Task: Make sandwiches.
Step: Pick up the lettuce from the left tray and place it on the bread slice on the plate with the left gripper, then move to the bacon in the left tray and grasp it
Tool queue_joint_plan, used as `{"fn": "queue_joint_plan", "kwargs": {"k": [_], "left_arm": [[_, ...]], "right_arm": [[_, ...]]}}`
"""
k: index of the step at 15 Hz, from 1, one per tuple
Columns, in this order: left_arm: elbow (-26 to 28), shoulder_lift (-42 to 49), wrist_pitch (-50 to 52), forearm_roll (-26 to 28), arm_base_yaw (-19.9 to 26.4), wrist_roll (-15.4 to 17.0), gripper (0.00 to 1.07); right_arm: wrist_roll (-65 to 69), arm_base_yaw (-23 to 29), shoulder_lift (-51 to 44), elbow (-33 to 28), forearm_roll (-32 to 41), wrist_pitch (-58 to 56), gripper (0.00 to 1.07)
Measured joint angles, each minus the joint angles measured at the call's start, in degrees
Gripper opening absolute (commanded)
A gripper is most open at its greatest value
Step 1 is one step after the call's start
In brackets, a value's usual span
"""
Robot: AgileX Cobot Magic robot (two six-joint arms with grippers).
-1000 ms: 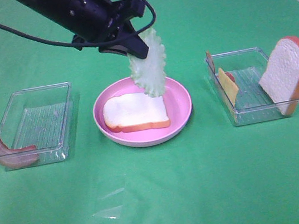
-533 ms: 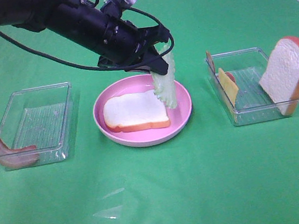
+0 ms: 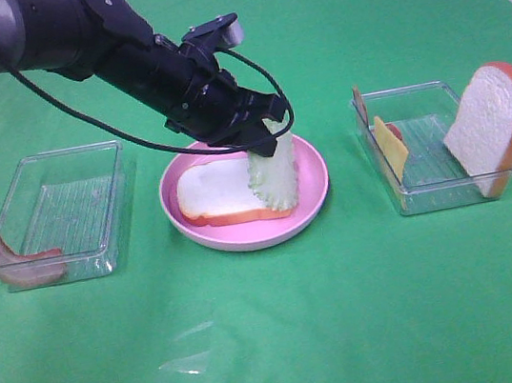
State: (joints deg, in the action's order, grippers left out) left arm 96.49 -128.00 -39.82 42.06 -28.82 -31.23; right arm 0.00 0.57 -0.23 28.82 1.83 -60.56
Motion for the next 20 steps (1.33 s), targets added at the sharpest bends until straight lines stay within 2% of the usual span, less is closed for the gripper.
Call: {"fn": "queue_joint_plan", "kwargs": {"k": [1, 3, 4, 5, 8, 10, 11, 12, 14, 15, 17, 20], "left_arm": [[0.0, 0.0, 0.9, -1.8, 0.0, 0.1, 0.0], [0.0, 0.0, 1.8, -5.5, 0.0, 2.8, 0.0], [0.0, 0.0, 2.2, -7.7, 0.0, 4.8, 0.0], [0.0, 0.0, 2.3, -11.1, 0.0, 8.5, 0.0], [0.0, 0.0, 2.3, -17.2, 0.0, 14.7, 0.0], [0.0, 0.0, 2.3, -18.9, 0.0, 16.7, 0.02], [0.0, 0.0, 2.3, -19.2, 0.0, 17.0, 0.11], [0.0, 0.0, 2.3, -19.8, 0.0, 17.2, 0.34], [0.0, 1.0, 2.2, -23.1, 0.0, 19.8, 0.88], [0.0, 2.3, 1.3, -26.0, 0.0, 22.1, 1.02], [0.0, 6.1, -3.8, -32.0, 0.0, 26.2, 1.02], [0.0, 13.6, -17.1, -39.0, 0.0, 33.6, 1.02]], "right_arm": [[0.0, 0.0, 0.0, 0.0, 0.0, 0.0, 0.98], [0.0, 0.0, 0.0, 0.0, 0.0, 0.0, 0.98], [0.0, 0.0, 0.0, 0.0, 0.0, 0.0, 0.98], [0.0, 0.0, 0.0, 0.0, 0.0, 0.0, 0.98], [0.0, 0.0, 0.0, 0.0, 0.0, 0.0, 0.98], [0.0, 0.0, 0.0, 0.0, 0.0, 0.0, 0.98], [0.0, 0.0, 0.0, 0.0, 0.0, 0.0, 0.98], [0.0, 0.0, 0.0, 0.0, 0.0, 0.0, 0.98], [0.0, 0.0, 0.0, 0.0, 0.0, 0.0, 0.98], [0.0, 0.0, 0.0, 0.0, 0.0, 0.0, 0.98], [0.0, 0.0, 0.0, 0.0, 0.0, 0.0, 0.98], [0.0, 0.0, 0.0, 0.0, 0.0, 0.0, 0.98]]}}
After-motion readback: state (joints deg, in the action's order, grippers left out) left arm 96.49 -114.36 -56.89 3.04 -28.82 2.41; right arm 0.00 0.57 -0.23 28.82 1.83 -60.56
